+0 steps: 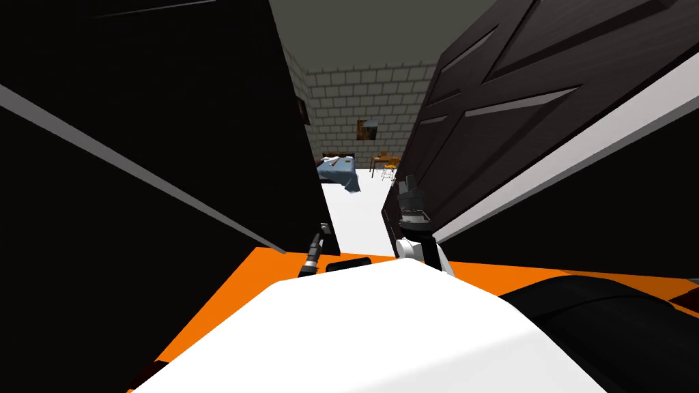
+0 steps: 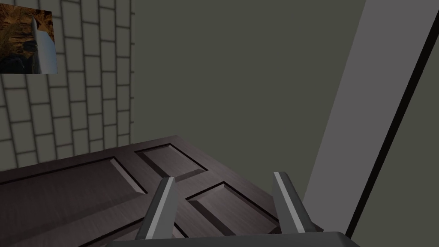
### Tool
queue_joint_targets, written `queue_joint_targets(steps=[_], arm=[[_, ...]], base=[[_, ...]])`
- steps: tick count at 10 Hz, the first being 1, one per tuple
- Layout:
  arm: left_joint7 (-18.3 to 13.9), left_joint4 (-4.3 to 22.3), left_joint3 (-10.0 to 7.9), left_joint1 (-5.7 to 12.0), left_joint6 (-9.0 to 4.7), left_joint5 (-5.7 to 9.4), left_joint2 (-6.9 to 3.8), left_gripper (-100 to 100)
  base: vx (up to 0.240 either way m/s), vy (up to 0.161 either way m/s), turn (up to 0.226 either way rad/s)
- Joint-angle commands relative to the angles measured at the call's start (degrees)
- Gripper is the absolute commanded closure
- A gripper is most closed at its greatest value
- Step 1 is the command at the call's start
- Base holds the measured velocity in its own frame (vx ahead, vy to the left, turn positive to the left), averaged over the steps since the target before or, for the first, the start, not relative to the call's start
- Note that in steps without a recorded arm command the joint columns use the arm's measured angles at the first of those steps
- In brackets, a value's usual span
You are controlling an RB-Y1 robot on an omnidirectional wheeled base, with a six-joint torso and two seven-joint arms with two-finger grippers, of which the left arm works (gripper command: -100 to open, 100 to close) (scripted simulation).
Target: Push the door open
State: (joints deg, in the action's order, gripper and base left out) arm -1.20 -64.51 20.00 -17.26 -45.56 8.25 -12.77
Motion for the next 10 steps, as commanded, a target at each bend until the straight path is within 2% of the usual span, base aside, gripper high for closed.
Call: queue_joint_targets(steps=[1,3,4,5,10], arm=[[0.1,0.9,-0.48,0.97,0.42,-0.05,0.67,-100],[0.1,1.9,-0.96,2.00,0.73,-0.09,1.32,-100],[0.2,1.3,-0.82,1.65,0.83,-0.08,1.13,-100],[0.2,1.3,-0.82,1.65,0.83,-0.08,1.13,100],[0.2,1.3,-0.82,1.65,0.83,-0.08,1.13,100]], base=[[0.184,-0.013,-0.036],[0.215,-0.036,-0.038],[0.086,-0.014,0.008],[-0.017,0.000,0.001],[-0.014,0.003,-0.003]])
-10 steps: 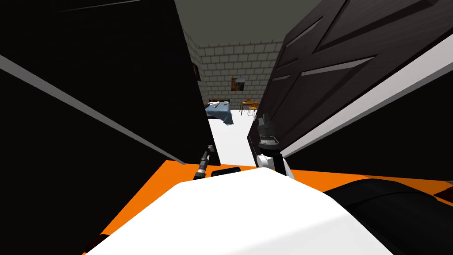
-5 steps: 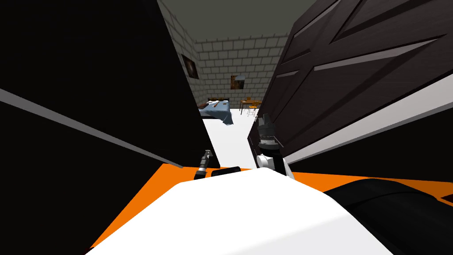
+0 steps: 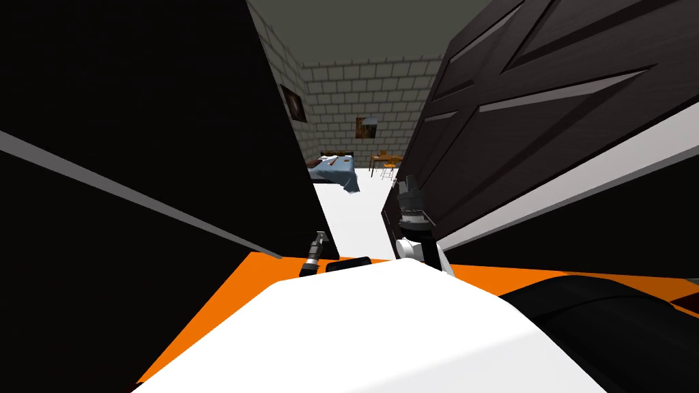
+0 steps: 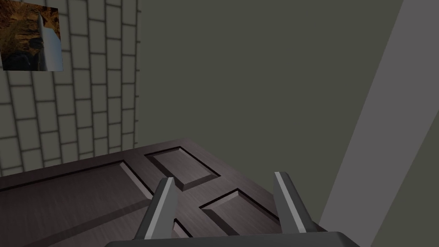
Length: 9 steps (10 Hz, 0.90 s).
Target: Push the door open
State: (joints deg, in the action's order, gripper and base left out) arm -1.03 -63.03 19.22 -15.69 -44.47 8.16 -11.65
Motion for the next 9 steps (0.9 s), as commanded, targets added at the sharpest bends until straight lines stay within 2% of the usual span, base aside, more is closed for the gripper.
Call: queue_joint_targets(steps=[1,9], arm=[[0.3,0.5,-1.05,0.49,0.11,0.25,0.33,100],[1.5,2.7,-5.71,2.65,0.58,1.38,1.79,100]], base=[[0.110,-0.040,0.030],[0.162,-0.063,0.036]])
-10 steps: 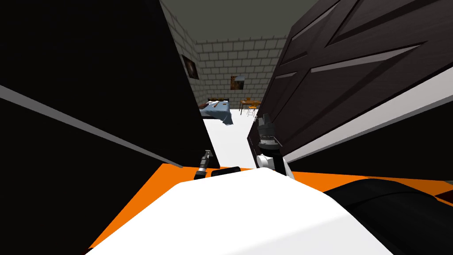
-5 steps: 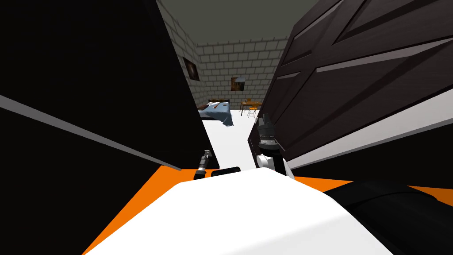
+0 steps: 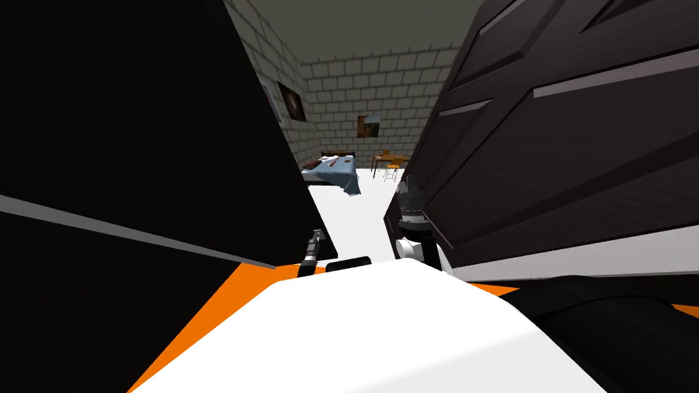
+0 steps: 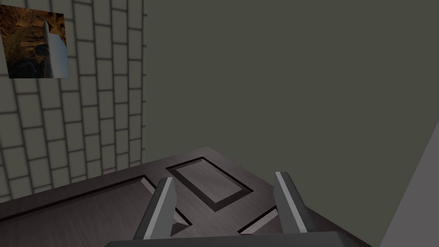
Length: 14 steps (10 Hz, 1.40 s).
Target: Push the door open
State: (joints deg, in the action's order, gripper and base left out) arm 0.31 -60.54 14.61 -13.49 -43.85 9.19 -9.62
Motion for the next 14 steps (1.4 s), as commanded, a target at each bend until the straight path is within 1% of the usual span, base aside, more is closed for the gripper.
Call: queue_joint_targets(steps=[1,4,5,8,9,11,12,13,14], arm=[[0.4,0.7,-2.01,0.87,0.04,0.57,0.04,100],[0.7,1.4,-3.43,1.53,0.19,0.91,0.49,100],[1.0,1.8,-4.41,1.99,0.29,1.15,0.80,100],[1.4,2.5,-5.88,2.67,0.43,1.50,1.26,100],[1.6,3.0,-6.86,3.13,0.53,1.74,1.57,100],[1.9,3.5,-7.82,3.57,0.63,1.97,1.88,100],[2.1,3.9,-8.78,4.02,0.72,2.20,2.18,100],[2.3,4.2,-9.24,4.23,0.77,2.31,2.33,100],[2.5,4.6,-10.13,4.65,0.86,2.53,2.61,100]], base=[[0.146,-0.075,0.057],[0.108,-0.053,0.030],[0.120,-0.040,0.065],[0.116,-0.060,0.043],[0.125,-0.080,0.058],[0.125,-0.055,0.052],[0.150,-0.072,0.042],[0.144,-0.083,0.060],[0.135,-0.088,0.059]])
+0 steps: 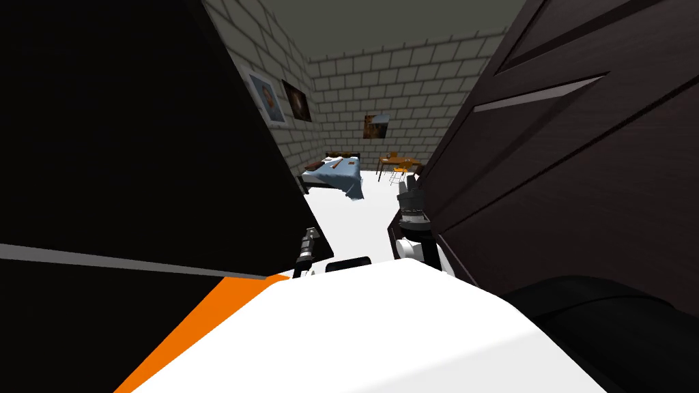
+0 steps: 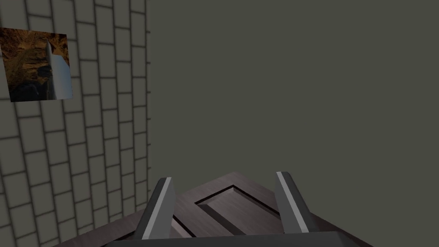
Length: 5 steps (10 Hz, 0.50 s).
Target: Push the door open
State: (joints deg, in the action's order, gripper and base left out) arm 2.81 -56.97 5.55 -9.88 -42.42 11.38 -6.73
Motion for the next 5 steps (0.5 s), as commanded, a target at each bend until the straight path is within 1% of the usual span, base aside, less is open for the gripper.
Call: queue_joint_targets(steps=[1,5], arm=[[0.2,1.4,-1.94,1.43,-0.49,0.55,0.00,100],[0.9,2.8,-4.79,2.76,-0.20,1.23,0.92,100]], base=[[0.158,-0.063,0.059],[0.183,-0.071,0.054]])
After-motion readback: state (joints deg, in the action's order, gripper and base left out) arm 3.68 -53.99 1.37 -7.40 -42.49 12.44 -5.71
